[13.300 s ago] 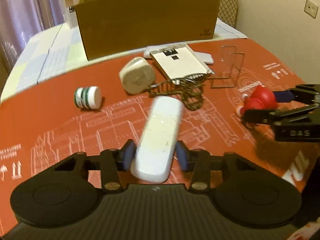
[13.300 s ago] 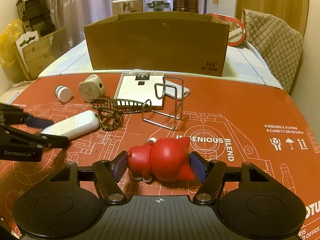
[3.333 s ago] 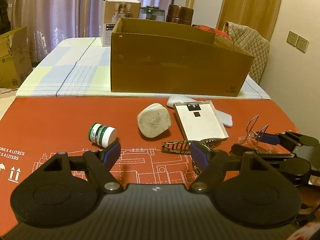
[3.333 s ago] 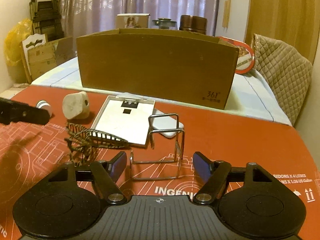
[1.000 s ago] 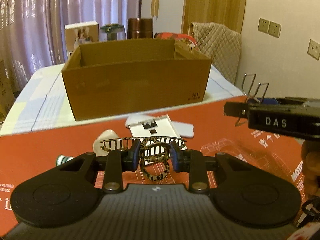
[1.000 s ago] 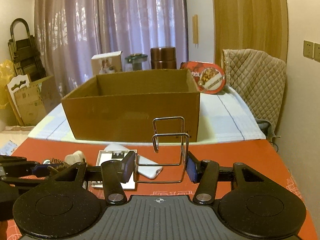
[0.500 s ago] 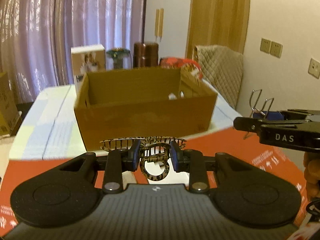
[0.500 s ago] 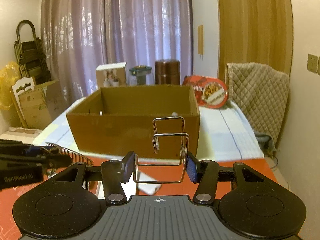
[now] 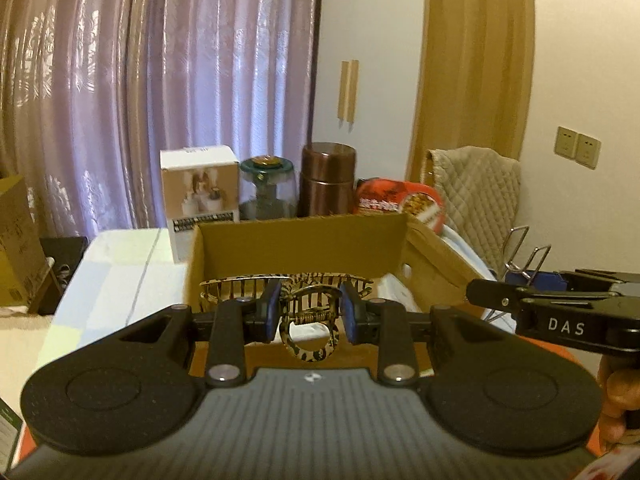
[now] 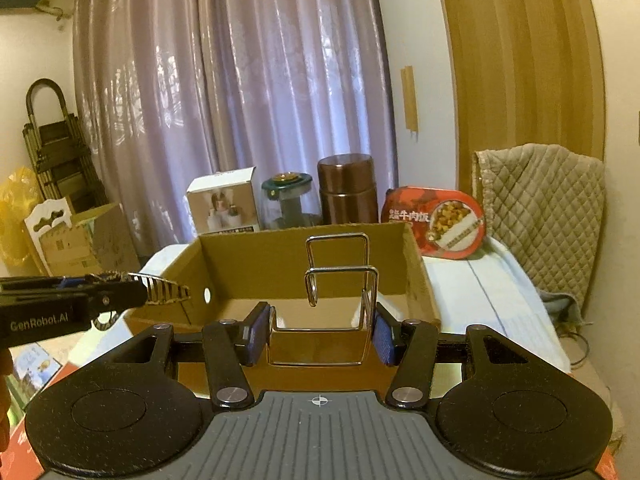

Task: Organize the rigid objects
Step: 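Lift and carry the band and wire rack over the cardboard box, then open the left tool to drop the band into the box, then lower the wire rack into the box and open the right tool, then withdraw both tools to the mat toward the jar and white tray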

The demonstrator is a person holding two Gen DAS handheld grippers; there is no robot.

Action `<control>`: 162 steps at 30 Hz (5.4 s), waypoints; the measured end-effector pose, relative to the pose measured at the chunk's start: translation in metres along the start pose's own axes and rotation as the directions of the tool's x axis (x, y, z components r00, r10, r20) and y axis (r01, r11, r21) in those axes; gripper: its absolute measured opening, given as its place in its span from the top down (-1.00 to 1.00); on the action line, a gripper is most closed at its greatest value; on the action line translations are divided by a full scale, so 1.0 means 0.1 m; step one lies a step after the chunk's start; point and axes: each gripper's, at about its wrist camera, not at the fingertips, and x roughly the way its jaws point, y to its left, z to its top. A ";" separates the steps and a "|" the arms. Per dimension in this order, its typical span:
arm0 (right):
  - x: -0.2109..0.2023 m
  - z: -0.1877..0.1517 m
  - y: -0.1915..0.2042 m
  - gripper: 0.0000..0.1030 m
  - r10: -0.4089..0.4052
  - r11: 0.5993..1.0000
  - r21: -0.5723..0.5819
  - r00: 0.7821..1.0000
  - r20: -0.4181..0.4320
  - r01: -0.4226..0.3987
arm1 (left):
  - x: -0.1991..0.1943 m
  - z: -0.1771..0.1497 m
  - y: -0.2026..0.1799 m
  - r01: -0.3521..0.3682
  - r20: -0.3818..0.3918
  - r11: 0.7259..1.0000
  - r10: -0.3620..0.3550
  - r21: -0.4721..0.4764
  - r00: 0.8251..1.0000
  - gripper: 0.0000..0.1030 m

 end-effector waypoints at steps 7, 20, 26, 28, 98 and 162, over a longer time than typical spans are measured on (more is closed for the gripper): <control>0.45 0.12 0.04 0.04 -0.001 1.000 -0.012 1.000 -0.012 0.001 | 0.35 0.14 0.21 0.002 -0.017 1.000 -0.003 -0.028 1.000 0.50; 0.95 0.06 -0.01 0.04 -0.037 0.999 0.009 0.998 -0.058 0.038 | 0.79 0.06 0.30 0.009 -0.093 0.999 -0.013 -0.043 0.996 0.50; 1.04 0.02 -0.08 0.04 -0.050 0.999 0.018 0.996 -0.078 0.051 | 0.86 0.03 0.28 0.016 -0.105 0.999 -0.020 -0.042 0.994 0.50; 1.05 0.00 -0.10 0.04 -0.053 0.998 0.021 0.995 -0.082 0.055 | 0.88 0.03 0.28 0.018 -0.105 0.999 -0.022 -0.046 0.994 0.50; 1.02 -0.03 -0.28 -0.46 -0.041 0.994 0.096 0.996 -0.077 0.049 | 0.89 -0.02 0.27 0.000 -0.103 0.997 -0.007 -0.072 0.995 0.27; 0.06 -1.47 0.61 -0.95 0.024 0.999 -0.033 0.971 -0.237 -0.033 | -0.62 -1.56 1.06 -0.132 -0.216 0.988 0.112 -0.079 0.970 -0.48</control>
